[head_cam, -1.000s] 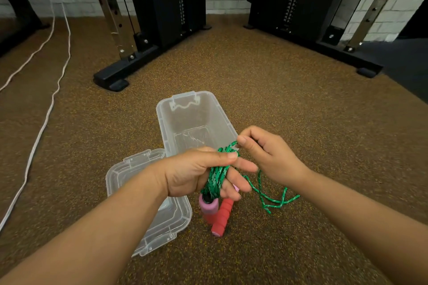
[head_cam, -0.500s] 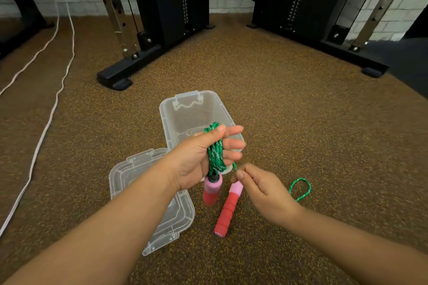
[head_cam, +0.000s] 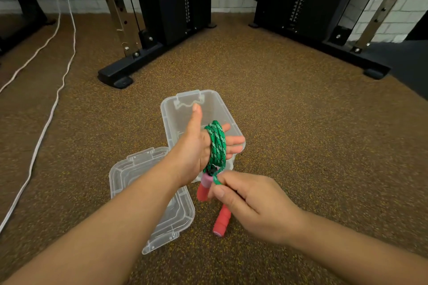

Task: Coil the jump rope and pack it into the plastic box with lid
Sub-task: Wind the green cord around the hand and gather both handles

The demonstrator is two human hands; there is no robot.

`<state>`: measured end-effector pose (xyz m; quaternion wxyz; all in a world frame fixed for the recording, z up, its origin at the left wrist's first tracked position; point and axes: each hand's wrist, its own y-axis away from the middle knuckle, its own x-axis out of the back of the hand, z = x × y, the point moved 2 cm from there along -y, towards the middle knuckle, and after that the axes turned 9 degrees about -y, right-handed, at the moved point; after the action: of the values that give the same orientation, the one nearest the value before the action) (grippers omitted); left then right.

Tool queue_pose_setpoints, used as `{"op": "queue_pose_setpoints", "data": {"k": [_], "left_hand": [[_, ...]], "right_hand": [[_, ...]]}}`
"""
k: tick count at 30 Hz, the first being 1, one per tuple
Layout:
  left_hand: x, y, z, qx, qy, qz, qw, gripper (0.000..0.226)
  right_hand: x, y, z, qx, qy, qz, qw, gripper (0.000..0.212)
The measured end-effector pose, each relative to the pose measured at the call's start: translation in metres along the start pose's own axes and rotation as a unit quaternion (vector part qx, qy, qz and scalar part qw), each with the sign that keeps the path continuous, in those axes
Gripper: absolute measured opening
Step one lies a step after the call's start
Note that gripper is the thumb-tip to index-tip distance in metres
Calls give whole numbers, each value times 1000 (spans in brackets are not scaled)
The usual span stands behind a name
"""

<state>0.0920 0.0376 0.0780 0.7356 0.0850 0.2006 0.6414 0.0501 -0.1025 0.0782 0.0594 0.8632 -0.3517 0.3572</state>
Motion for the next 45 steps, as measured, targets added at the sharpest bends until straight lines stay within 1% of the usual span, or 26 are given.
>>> {"op": "queue_pose_setpoints", "data": {"k": [3,6,8,11,12,14,17,19,21,22,23,25,26,28,31,34,35,37,39,40,42,44,45], "left_hand": [[1,1,-3,21,-29,-15,999,106],[0,1,-5,31,-23,-26,999,112],[1,1,-3,26,12,-18,999,114],[4,4,0,2,79,-17,997,111],[6,4,2,-5,106,-17,994,110],[12,3,1,-14,140,-21,990,116],[14,2,2,-21,155,-35,987,125],[11,4,1,-17,112,-36,993,123],[7,5,-3,7,20,-36,999,117],[4,7,-5,26,-27,-47,998,113],[3,6,-10,43,-71,-64,994,117],[1,7,-16,49,-138,-119,982,123],[0,8,-17,46,-162,-133,977,127],[-2,11,-16,59,-183,-164,968,125],[-8,19,-8,74,-203,-221,951,120],[-7,21,-6,93,-198,-238,946,112],[-7,22,-6,91,-199,-240,946,103],[-9,26,-6,75,-202,-242,946,76],[-9,29,-6,61,-186,-231,953,53],[-8,30,-6,60,-172,-223,958,48],[-6,30,-4,56,-150,-207,965,46],[-5,29,-4,50,-147,-188,970,49],[-4,28,-5,44,-153,-176,971,52]], "right_hand": [[15,-9,-7,9,13,-1,1000,43],[27,-14,-13,35,60,-6,998,35],[26,-14,-17,59,104,-39,992,37],[15,-8,-21,105,160,-84,978,30],[11,-6,-21,115,169,-93,975,28],[6,-3,-18,130,184,-104,969,26],[0,1,-15,135,194,-114,965,24],[1,0,-15,132,178,-109,969,24],[6,-4,-16,124,151,-97,976,28],[10,-7,-16,120,142,-85,979,32],[15,-10,-15,116,135,-70,982,35],[28,-17,-12,100,116,-27,988,33],[34,-19,-8,86,102,-2,991,30],[45,-24,1,54,83,40,994,27],[54,-28,19,8,59,80,995,27],[54,-29,37,-43,28,101,994,35],[53,-29,42,-53,11,103,993,38],[49,-29,50,-71,-65,112,989,40],[47,-28,55,-105,-176,124,971,28],[46,-27,58,-129,-230,132,955,23],[43,-22,66,-192,-345,132,909,27],[40,-16,75,-244,-464,95,846,38],[39,-13,78,-255,-502,71,823,40]]}}
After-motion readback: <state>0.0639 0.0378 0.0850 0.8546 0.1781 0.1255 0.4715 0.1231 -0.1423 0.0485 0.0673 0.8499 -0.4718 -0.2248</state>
